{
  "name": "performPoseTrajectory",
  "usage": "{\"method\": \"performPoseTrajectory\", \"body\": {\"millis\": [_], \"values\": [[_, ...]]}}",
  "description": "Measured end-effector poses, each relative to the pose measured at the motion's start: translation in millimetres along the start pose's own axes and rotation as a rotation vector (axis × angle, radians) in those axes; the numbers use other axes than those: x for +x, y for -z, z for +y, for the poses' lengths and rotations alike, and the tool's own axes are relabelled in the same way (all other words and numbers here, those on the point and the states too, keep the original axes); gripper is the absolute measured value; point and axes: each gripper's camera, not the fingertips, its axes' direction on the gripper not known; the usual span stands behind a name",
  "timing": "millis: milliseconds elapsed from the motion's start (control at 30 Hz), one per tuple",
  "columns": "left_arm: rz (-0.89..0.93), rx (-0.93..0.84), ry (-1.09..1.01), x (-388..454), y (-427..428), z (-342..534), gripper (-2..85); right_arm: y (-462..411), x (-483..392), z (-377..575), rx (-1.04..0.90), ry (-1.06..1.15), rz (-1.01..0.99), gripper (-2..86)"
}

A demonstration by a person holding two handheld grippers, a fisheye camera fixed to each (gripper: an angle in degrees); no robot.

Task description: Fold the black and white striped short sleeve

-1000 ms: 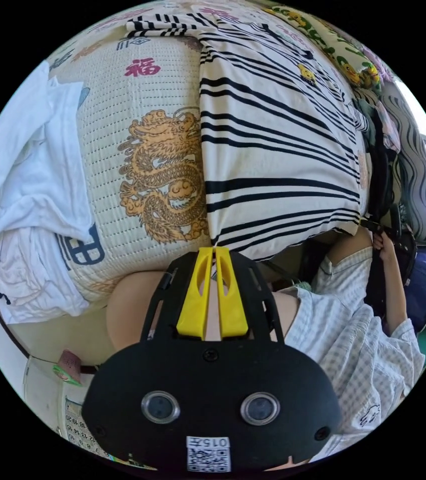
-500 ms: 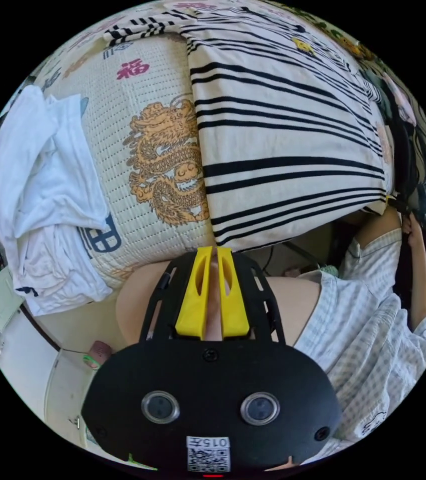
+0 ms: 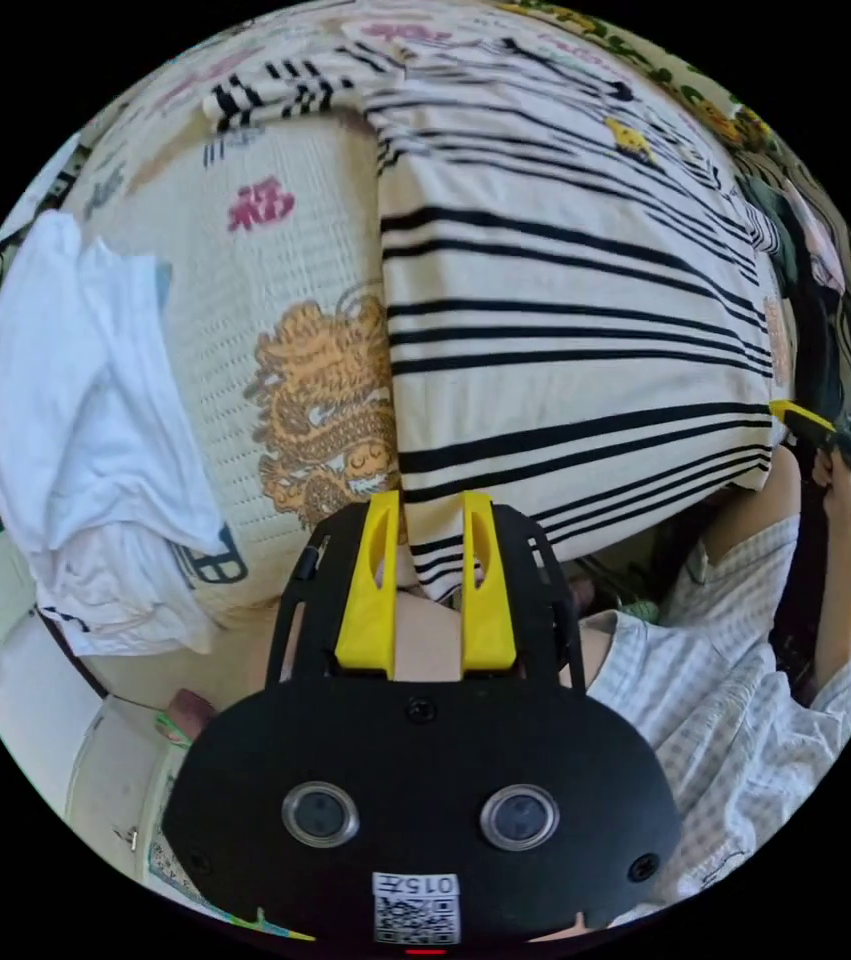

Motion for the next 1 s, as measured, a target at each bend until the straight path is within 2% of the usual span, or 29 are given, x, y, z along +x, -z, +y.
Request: {"method": "performPoseTrajectory", "body": {"millis": [67,200,333,433,567,633,700,800,900,1000], "values": [[0.012,0.016,-0.023,0,-10,6,2.9,-5,-3,3,0.024,-0.002,0.043,4.6],[-0.009,0.021,-0.086,8,-34,20,1.7,0,-3,14,0.041,0.046,0.047,0.4],[-0.066,-0.029,-0.103,18,-75,15,2.5,4,6,14,0.028,0.037,-0.005,0.1],[-0.112,-0.048,-0.071,21,-87,14,7.1,21,14,18,0.06,0.041,-0.052,1.4],[-0.293,0.121,-0.072,46,-60,23,8.1,76,52,31,0.326,-0.011,-0.123,4.9],[-0.262,0.225,-0.118,65,-42,8,8.1,97,76,29,0.424,-0.044,-0.178,6.1],[-0.14,0.341,-0.255,103,-24,-35,8.0,118,111,16,0.52,-0.078,-0.259,7.4],[-0.05,0.4,-0.427,168,-16,-116,7.3,136,144,-4,0.63,-0.109,-0.265,8.1],[-0.073,0.461,-0.567,245,-20,-202,5.7,147,168,-27,0.699,-0.104,-0.249,9.0],[-0.102,0.431,-0.658,325,-40,-285,3.8,151,186,-51,0.718,-0.059,-0.253,10.7]]}}
